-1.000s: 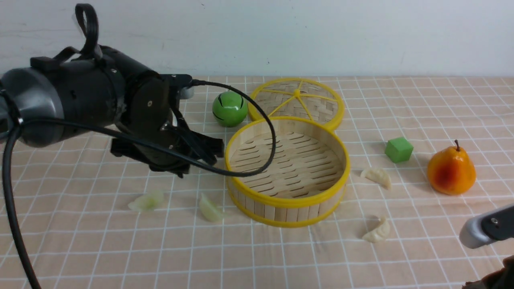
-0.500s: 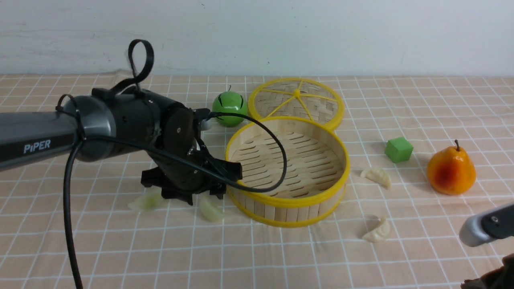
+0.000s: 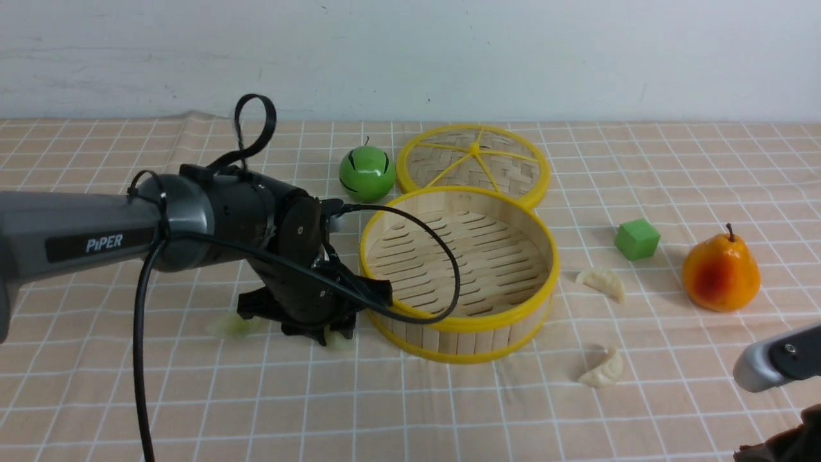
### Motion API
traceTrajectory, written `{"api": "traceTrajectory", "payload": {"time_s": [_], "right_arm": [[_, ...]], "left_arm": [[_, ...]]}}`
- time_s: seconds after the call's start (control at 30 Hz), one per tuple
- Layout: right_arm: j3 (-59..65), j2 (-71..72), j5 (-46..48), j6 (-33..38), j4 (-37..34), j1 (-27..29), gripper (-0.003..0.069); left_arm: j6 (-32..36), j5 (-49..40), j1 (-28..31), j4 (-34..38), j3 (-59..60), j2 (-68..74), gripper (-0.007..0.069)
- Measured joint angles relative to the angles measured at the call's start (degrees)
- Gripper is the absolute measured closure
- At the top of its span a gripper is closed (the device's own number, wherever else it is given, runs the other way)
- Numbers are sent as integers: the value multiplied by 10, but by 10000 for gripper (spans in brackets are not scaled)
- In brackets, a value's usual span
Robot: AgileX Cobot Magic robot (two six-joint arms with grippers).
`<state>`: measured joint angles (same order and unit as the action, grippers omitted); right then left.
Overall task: Put the dumplings into the steamer on the table with the brown tablecloth.
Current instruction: 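Reach for and grasp a dumpling on the table with the left gripper, then place the dumpling into the bamboo steamer basket with the left gripper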
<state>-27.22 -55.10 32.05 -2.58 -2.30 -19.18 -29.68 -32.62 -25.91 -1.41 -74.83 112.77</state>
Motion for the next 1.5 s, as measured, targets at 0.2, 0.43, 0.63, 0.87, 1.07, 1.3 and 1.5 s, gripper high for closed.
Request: {"api": "traceTrajectory", "payload": {"time_s": [0.2, 0.43, 0.63, 0.87, 1.07, 1.3, 1.5], "right_arm": [[0, 0, 0, 0, -1, 0, 638], [0, 0, -8, 0, -1, 0, 638], [0, 0, -13, 0, -1, 0, 634], [0, 0, -13, 0, -2, 0, 627], [0, 0, -14, 0, -2, 0, 620], [0, 0, -14, 0, -2, 0, 612], [0, 0, -10, 0, -9, 0, 605]], "left_arm": [[2, -39, 0, -7, -1, -32, 412], [85, -1, 0, 45, -3, -125, 414], [203, 51, -3, 107, -64, -92, 426], [245, -13, -5, 96, -231, 60, 430], [252, -24, -5, 92, -286, 127, 412], [259, -69, -5, 84, -286, 120, 226], [273, -161, -6, 37, -285, 1, 226]]}}
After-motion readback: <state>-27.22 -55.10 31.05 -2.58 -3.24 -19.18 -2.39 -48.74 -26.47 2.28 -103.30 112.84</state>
